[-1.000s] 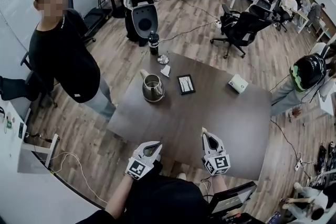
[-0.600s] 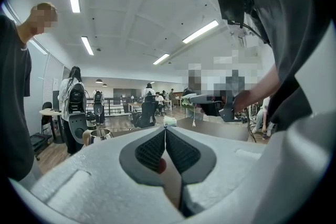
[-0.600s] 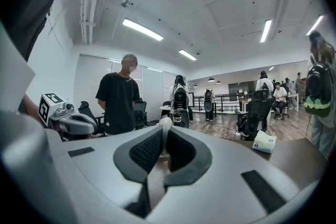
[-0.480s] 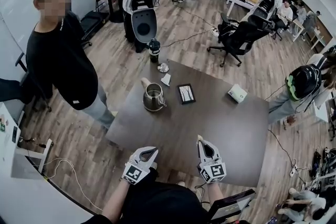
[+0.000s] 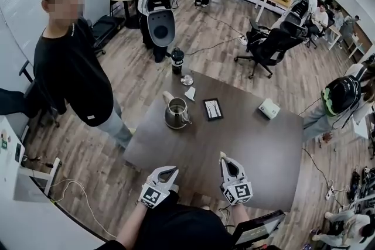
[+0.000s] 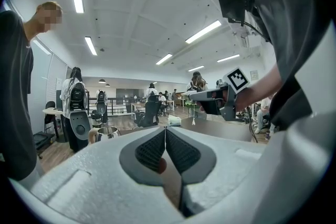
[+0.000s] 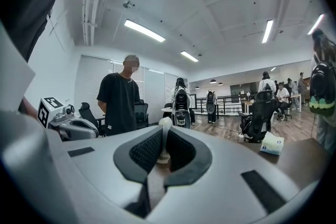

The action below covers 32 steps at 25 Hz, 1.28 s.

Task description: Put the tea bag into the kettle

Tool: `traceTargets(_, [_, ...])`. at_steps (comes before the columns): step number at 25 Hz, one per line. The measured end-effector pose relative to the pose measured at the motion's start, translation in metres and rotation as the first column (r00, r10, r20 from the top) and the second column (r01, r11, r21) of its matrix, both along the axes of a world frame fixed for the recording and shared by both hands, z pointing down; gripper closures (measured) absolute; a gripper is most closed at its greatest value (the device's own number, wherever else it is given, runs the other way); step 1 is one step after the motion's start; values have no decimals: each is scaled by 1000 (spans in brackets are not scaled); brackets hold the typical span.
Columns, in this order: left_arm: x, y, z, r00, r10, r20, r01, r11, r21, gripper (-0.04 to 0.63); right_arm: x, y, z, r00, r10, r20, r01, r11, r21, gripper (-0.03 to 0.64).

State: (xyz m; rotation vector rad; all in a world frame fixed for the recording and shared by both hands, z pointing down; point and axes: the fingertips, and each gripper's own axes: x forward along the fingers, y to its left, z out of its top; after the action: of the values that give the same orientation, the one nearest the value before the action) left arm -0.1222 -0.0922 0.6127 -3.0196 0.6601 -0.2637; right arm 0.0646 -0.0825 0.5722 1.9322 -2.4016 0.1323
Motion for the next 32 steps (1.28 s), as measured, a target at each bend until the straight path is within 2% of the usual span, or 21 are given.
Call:
traceTargets(5, [-7,-18,-6,1000,-11,4,11,1000,28,589,-7,-22,-9,1000,-15,-5,15,999,29,597])
traceTargets(9, [-9,-21,-3,1000,-3,4,3,1000,8,589,-11,-25,-10,1000,-8,-4,8,1000,18,597])
traceTargets(13, [-25,-30,-6,998,-66,-6,66,998,16,589,-27,-46,-5,997,-70,-6,71,997,16,597])
traceTargets(32, [-77,-46,9,979,-201,-17,201,979,-15,589,-70,-114,-7,975,-215,-48,216,976,6,597])
